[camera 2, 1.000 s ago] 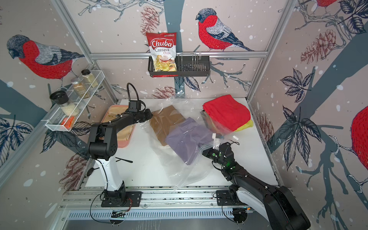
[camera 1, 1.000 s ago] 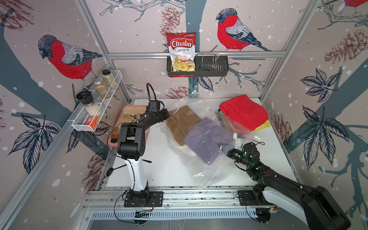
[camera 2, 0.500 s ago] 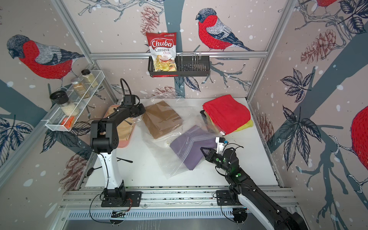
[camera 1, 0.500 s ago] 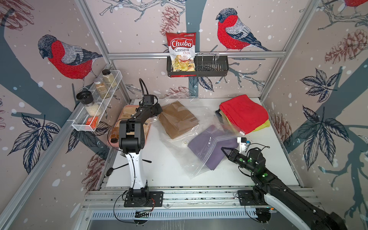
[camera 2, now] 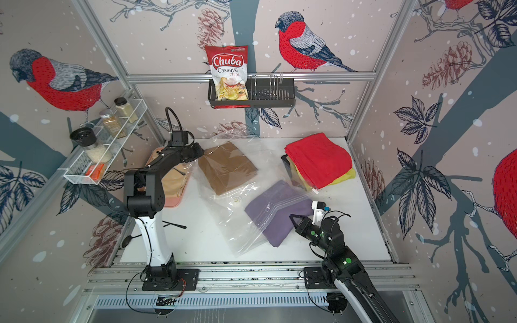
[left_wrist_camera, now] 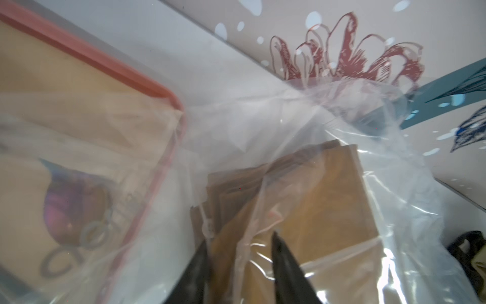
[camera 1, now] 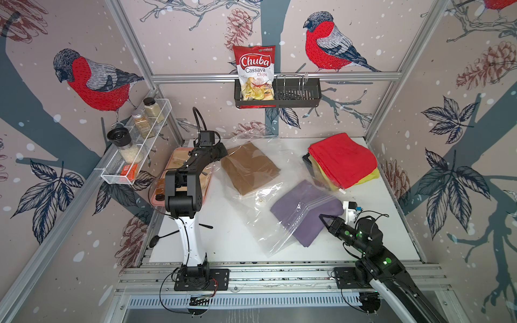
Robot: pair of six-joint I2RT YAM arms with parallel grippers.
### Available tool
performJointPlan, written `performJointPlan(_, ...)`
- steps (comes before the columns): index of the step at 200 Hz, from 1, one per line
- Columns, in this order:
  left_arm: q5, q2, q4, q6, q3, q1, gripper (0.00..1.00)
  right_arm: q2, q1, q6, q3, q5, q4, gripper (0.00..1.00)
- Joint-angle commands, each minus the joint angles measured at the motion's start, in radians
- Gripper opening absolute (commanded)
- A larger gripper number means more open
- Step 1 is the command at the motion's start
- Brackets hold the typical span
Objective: Take the trousers out of the vacuum bag
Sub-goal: Take out the trousers from the vacuum bag.
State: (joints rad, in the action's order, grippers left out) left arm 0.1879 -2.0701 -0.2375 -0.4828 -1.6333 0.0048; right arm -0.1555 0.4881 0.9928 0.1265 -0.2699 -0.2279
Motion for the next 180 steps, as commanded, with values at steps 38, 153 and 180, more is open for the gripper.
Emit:
performJointPlan(38, 0.088, 0.193, 0.021, 0.033, 0.015, -0.062, 0.97, 0.017, -0.004, -0.046, 0.172, 0.07, -0.178, 0.0)
performJointPlan(153, -0.312, 0.719, -0.015, 0.318, 0.394, -0.973, 0.95, -0.091, -0.006, -0.052, 0.291, 0.089, -0.19, 0.0)
performJointPlan(180, -0.459, 0.729, -0.013, 0.286, 0.441, -1.154, 0.95, -0.105, -0.007, -0.049, 0.301, 0.09, -0.177, 0.0)
